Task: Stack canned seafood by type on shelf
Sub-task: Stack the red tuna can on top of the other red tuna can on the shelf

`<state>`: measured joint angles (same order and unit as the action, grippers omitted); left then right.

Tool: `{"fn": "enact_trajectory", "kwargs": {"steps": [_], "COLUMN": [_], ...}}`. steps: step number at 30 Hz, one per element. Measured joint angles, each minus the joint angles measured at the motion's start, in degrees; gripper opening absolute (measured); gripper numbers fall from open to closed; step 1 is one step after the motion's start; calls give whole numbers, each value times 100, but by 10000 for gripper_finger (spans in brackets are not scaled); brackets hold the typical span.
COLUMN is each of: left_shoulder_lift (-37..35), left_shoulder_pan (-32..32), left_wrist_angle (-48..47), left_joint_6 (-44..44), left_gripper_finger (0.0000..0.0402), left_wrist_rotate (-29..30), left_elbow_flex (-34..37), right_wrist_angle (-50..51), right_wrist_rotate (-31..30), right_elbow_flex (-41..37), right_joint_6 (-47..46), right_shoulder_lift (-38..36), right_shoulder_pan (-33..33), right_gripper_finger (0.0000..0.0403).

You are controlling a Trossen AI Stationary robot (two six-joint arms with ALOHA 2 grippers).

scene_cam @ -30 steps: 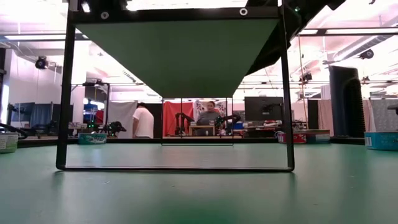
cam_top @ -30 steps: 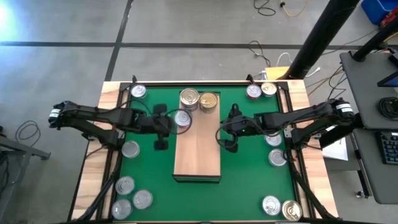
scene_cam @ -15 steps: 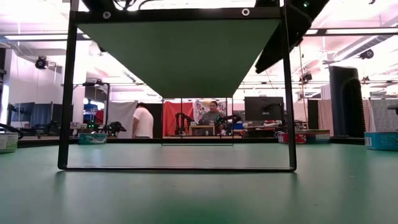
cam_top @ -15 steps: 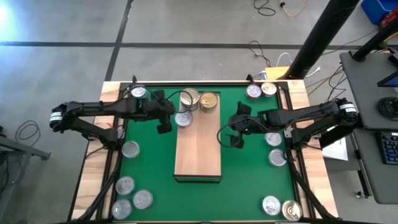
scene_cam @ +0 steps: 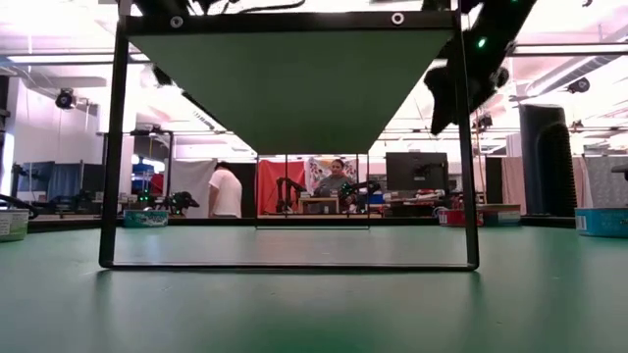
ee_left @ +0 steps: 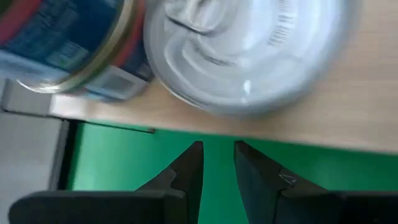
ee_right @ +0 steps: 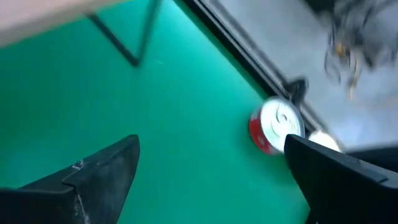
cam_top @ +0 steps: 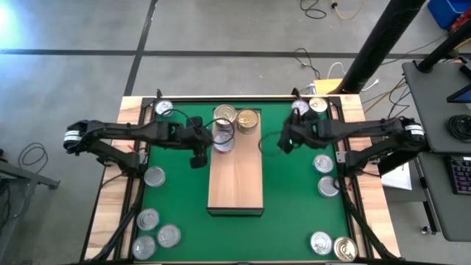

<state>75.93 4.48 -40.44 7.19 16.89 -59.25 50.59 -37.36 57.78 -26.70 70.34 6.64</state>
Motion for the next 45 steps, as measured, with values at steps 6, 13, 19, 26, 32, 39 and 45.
{"fn": "enact_trajectory", "kwargs": {"steps": [6, 13, 19, 26, 32, 39, 45], "left_shoulder_lift": [-585, -1082, -1048, -915, -1173, -1470, -1359], "left_shoulder_pan": [-297, -1096, -2178, -2969, -3054, -2725, -2155], "left_wrist_angle": [-540, 322, 1738, 2011, 2728, 4983, 5046], "left_joint_6": [-465, -1410, -1814, -2462, -2636, -2755, -2501], "left_gripper_finger": [76, 76, 76, 76, 76, 76, 76], "left_wrist_rotate": [-307, -1159, -1469, -1453, -1272, -1082, -1078], "left_elbow_flex": [84, 1217, 2050, 2121, 2941, 4146, 4231], "right_wrist_angle": [-153, -781, -1539, -1544, -1222, -1260, -1284], "right_wrist_rotate": [423, 1155, 1192, 1678, 1865, 3609, 2747], "right_elbow_flex": [-27, -35, -35, -35, -331, -686, -1060], "right_joint_6": [-6, 528, 1043, 1099, 987, 731, 657], "right_shoulder_lift": [251, 929, 1746, 2340, 2089, 732, -467], "right_shoulder_pan": [1663, 3040, 3684, 4020, 3151, 1348, 1044], "right_gripper_finger": [303, 140, 20, 10, 9, 9, 9]}}
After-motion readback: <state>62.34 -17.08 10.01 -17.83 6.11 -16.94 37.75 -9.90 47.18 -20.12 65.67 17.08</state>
